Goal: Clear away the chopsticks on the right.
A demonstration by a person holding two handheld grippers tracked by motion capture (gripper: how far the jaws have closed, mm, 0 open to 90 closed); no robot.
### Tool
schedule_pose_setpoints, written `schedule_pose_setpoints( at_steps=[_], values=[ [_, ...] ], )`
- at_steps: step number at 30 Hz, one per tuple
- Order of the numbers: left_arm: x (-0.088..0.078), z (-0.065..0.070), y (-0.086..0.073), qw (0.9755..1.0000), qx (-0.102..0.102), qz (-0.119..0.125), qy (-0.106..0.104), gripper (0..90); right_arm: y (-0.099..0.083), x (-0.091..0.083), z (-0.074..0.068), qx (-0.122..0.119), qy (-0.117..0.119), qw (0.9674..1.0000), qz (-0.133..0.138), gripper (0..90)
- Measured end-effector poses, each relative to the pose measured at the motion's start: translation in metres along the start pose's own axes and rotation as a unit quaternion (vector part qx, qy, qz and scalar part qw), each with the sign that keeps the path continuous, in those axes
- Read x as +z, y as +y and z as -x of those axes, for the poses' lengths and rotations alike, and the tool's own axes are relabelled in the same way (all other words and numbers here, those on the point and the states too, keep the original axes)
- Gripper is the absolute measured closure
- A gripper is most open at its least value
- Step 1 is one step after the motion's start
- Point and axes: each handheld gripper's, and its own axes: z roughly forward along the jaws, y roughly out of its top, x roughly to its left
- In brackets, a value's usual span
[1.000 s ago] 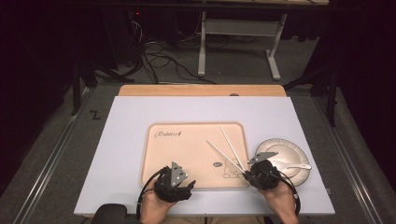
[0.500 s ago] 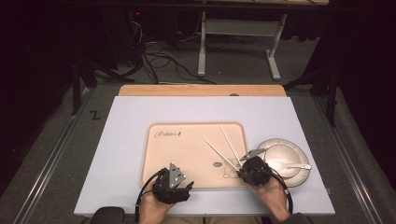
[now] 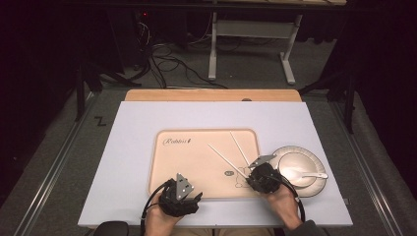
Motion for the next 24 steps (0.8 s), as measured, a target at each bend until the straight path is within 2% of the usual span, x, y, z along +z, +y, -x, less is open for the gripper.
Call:
schedule_pose_setpoints(
  at_steps=[6, 10, 12, 13, 17, 19, 20, 22, 24],
  values=[
    [0.0007, 0.0005, -0.0012, 1.0, 0.0, -0.004, 0.0, 32.7, 0.002, 0.0019, 0.0015, -0.006, -0.005, 1.0, 0.004, 83.7],
    [0.0003, 0.0007, -0.0012, 1.0, 0.0, -0.003, -0.001, 32.7, 0.0022, 0.0021, 0.002, -0.003, -0.022, 0.9997, 0.005, 83.5],
    [0.0002, 0.0007, -0.001, 1.0, 0.0, -0.002, -0.001, 32.8, 0.002, 0.0023, 0.002, 0.0, -0.021, 0.9997, 0.008, 82.9],
    [-0.0006, 0.0011, -0.0006, 1.0, 0.001, 0.0, -0.002, 32.8, 0.0019, 0.002, 0.0025, -0.001, -0.024, 0.9997, 0.008, 79.9],
    [-0.0007, 0.0014, -0.0003, 1.0, -0.002, 0.001, -0.005, 32.9, 0.002, 0.0005, 0.003, -0.005, -0.022, 0.9996, 0.018, 79.5],
    [-0.0007, -0.0016, 0.003, 0.9994, -0.033, -0.002, -0.013, 33.0, 0.0025, -0.0029, 0.0038, -0.004, -0.022, 0.9991, 0.036, 79.6],
    [-0.0007, -0.0031, 0.0043, 0.999, -0.043, -0.001, -0.013, 32.9, 0.0031, -0.0031, 0.0037, -0.003, -0.018, 0.999, 0.042, 80.6],
    [-0.0007, -0.0045, 0.0053, 0.9988, -0.048, 0.0, -0.011, 32.9, 0.0038, -0.0031, 0.0031, -0.003, -0.015, 0.9989, 0.043, 82.1],
    [-0.0019, -0.0058, 0.006, 0.9987, -0.051, 0.004, -0.008, 32.9, 0.0069, -0.001, -0.0005, -0.009, -0.002, 0.9989, 0.047, 85.7]
  ],
)
